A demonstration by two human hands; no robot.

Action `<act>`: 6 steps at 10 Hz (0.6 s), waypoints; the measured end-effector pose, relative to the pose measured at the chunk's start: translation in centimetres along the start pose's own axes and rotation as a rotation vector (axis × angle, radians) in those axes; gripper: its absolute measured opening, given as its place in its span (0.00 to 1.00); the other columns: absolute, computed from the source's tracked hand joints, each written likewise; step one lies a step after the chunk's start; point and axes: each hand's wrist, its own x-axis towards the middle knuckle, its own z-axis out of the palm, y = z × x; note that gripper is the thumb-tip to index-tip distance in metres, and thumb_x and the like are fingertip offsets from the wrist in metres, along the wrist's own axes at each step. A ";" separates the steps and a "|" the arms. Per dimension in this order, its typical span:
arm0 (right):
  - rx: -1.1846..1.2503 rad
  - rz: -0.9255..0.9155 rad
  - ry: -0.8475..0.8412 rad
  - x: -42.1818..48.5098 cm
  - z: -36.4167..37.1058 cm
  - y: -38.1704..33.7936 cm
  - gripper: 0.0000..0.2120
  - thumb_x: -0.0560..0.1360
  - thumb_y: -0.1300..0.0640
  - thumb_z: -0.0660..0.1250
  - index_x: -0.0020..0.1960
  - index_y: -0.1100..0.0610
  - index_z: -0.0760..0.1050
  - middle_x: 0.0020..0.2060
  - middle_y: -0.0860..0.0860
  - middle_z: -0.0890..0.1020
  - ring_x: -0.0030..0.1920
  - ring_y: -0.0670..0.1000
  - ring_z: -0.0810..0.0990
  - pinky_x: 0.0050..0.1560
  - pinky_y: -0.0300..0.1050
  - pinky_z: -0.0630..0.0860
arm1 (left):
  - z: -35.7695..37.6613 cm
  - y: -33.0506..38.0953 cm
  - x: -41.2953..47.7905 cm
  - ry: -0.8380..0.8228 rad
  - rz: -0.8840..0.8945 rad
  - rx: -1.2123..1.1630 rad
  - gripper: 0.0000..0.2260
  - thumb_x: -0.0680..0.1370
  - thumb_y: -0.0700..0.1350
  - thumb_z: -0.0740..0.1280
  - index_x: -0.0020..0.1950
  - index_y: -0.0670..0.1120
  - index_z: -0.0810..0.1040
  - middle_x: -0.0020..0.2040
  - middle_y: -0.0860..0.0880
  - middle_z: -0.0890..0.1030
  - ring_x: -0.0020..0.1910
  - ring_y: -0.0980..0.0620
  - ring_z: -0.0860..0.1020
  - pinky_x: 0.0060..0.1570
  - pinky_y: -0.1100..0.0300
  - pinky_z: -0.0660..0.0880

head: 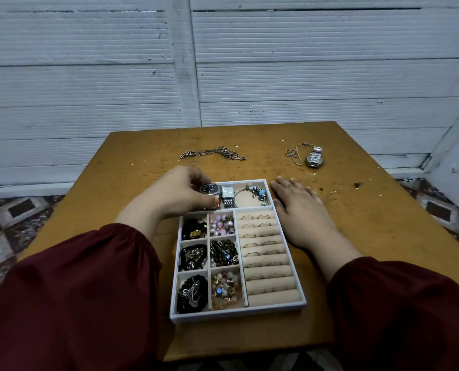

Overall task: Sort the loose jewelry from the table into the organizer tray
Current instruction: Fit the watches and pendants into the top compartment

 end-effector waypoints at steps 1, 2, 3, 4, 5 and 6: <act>-0.002 0.001 0.003 0.0 0.0 0.0 0.23 0.82 0.49 0.49 0.77 0.50 0.56 0.77 0.45 0.57 0.77 0.47 0.50 0.75 0.49 0.46 | 0.2 0.2 0.0 0.009 0.013 0.027 0.17 0.69 0.43 0.75 0.57 0.44 0.79 0.45 0.50 0.80 0.48 0.49 0.79 0.53 0.56 0.74; -0.005 0.000 -0.001 0.1 0.1 0.0 0.23 0.82 0.49 0.49 0.77 0.49 0.56 0.77 0.45 0.56 0.77 0.47 0.50 0.75 0.49 0.46 | 0.0 0.1 0.0 0.010 0.005 0.030 0.22 0.69 0.44 0.75 0.62 0.45 0.76 0.53 0.48 0.79 0.52 0.49 0.78 0.55 0.57 0.74; 0.000 0.001 0.002 0.1 0.1 0.0 0.23 0.82 0.49 0.49 0.77 0.49 0.56 0.77 0.45 0.57 0.77 0.47 0.50 0.75 0.50 0.46 | -0.3 0.0 -0.2 -0.009 -0.003 -0.020 0.22 0.70 0.44 0.75 0.62 0.47 0.75 0.55 0.48 0.77 0.53 0.49 0.78 0.56 0.54 0.75; -0.003 0.000 0.004 0.1 0.1 0.0 0.23 0.82 0.49 0.49 0.77 0.49 0.56 0.77 0.45 0.57 0.77 0.47 0.50 0.75 0.50 0.46 | -0.6 0.0 -0.4 -0.024 -0.005 -0.094 0.21 0.69 0.40 0.75 0.60 0.47 0.75 0.56 0.47 0.76 0.53 0.51 0.79 0.55 0.54 0.77; -0.003 -0.002 0.006 0.1 0.1 0.0 0.23 0.82 0.49 0.49 0.77 0.49 0.56 0.77 0.45 0.57 0.77 0.47 0.50 0.75 0.49 0.46 | -0.5 -0.3 -0.5 -0.022 0.011 -0.101 0.21 0.67 0.38 0.76 0.58 0.48 0.76 0.55 0.46 0.77 0.48 0.52 0.81 0.56 0.53 0.77; 0.003 -0.002 0.004 0.1 0.2 0.1 0.23 0.82 0.49 0.49 0.77 0.50 0.56 0.77 0.45 0.57 0.77 0.47 0.50 0.75 0.49 0.45 | -0.3 -0.5 -0.4 -0.013 0.032 -0.099 0.21 0.66 0.37 0.77 0.56 0.47 0.77 0.51 0.46 0.80 0.41 0.50 0.80 0.51 0.52 0.78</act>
